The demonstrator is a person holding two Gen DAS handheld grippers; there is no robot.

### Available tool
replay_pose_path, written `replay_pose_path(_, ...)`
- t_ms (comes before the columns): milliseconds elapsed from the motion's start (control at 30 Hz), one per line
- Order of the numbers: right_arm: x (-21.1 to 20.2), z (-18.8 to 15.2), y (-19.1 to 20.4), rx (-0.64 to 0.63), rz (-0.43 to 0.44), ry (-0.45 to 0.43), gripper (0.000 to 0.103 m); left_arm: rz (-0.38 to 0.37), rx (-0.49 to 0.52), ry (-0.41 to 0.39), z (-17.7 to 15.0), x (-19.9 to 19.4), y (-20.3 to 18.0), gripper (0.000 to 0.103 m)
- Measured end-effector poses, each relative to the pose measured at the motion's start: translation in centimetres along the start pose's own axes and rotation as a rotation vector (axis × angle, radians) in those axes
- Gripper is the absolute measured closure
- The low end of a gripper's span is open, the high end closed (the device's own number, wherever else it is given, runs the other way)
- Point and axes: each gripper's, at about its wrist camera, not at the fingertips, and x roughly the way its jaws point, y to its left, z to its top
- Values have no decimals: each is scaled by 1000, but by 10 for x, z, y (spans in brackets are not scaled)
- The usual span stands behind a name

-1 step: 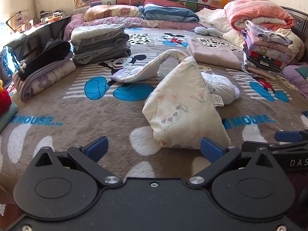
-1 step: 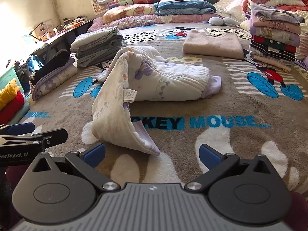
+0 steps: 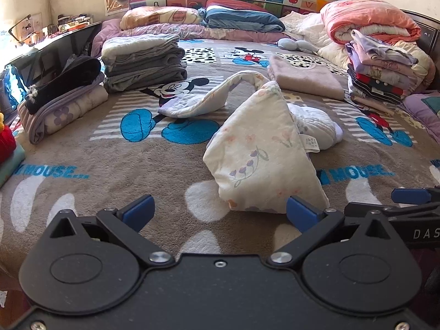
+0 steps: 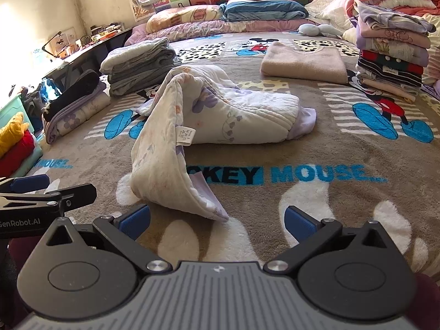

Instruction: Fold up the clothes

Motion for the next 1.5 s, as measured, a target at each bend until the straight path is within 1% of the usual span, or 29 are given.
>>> replay_pose_path(267,1,-1,0,10,7,5,0,-6,-8,4,2,6,2,0)
replay_pose_path(667,4,-1,-1,3,16,14,0,-6,-8,-10,-1,1,4,0)
replay_pose_path(1500,4,-2,0,4,27,17,0,-7,-7,-9,1,0,2,0)
